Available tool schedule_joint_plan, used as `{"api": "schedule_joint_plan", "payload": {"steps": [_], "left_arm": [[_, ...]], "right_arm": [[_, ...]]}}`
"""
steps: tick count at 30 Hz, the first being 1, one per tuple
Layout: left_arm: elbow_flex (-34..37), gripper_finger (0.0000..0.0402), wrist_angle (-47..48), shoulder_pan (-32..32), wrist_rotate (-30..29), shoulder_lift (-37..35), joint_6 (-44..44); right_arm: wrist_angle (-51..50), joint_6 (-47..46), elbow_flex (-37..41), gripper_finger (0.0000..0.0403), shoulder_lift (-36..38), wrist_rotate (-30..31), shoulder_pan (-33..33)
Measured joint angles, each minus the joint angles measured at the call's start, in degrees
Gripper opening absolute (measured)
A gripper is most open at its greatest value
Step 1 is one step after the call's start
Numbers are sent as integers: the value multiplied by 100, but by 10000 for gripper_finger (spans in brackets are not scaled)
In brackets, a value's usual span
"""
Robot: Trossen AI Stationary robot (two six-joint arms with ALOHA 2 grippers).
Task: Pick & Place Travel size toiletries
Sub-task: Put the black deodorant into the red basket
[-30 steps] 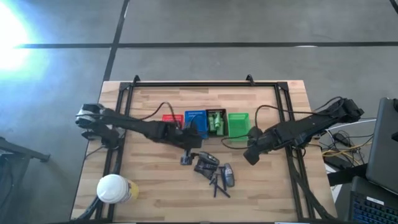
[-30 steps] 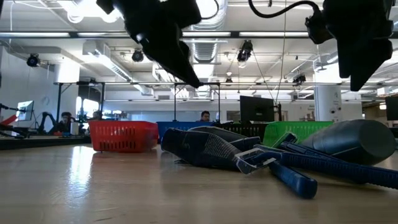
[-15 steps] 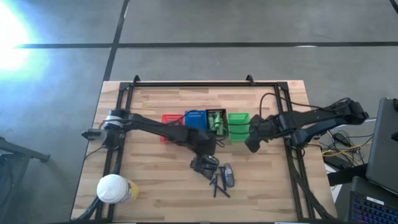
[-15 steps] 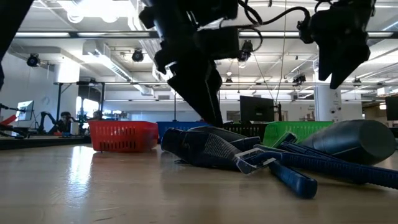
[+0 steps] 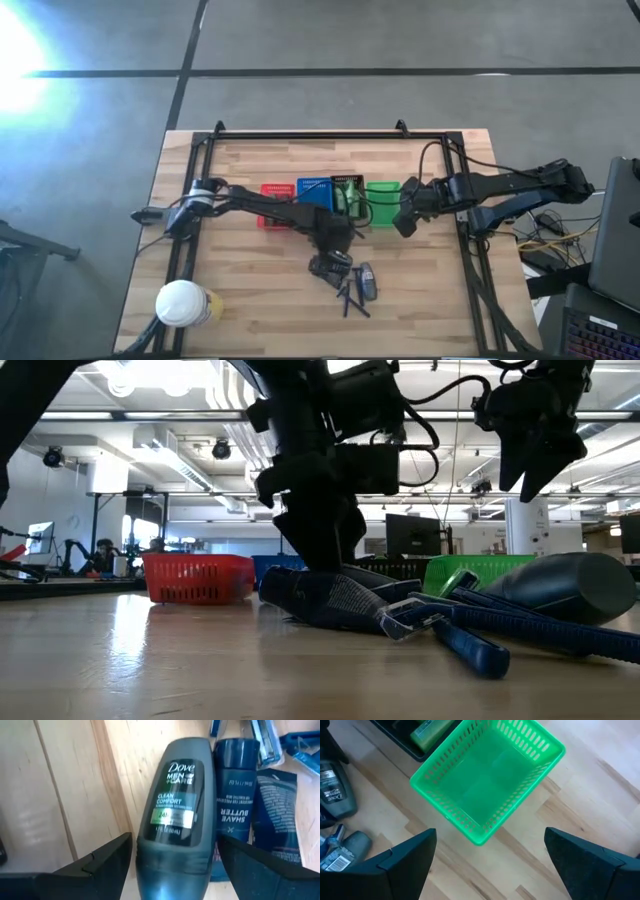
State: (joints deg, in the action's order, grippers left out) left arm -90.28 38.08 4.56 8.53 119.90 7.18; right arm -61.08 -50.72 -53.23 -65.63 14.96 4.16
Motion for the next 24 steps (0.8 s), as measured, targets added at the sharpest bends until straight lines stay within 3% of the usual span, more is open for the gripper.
{"api": "schedule_joint_plan", "payload": {"steps": [5,11,16,20,24], "left_arm": [[62,283,-98,0,2,0,-4],[142,214,-90,0,39,-4,-33],[80,211,-84,5,-77,-12,-293],[33,211,7,38,-518,-255,-875],[64,211,352,119,-1142,-894,-2241]], "right_arm": [[2,19,1,368,-2,4,-16],[2,145,2,368,-2,7,-26],[-2,217,2,368,-2,7,-26],[-2,332,4,368,-5,7,-61],[-13,426,4,368,-6,11,-87]]}}
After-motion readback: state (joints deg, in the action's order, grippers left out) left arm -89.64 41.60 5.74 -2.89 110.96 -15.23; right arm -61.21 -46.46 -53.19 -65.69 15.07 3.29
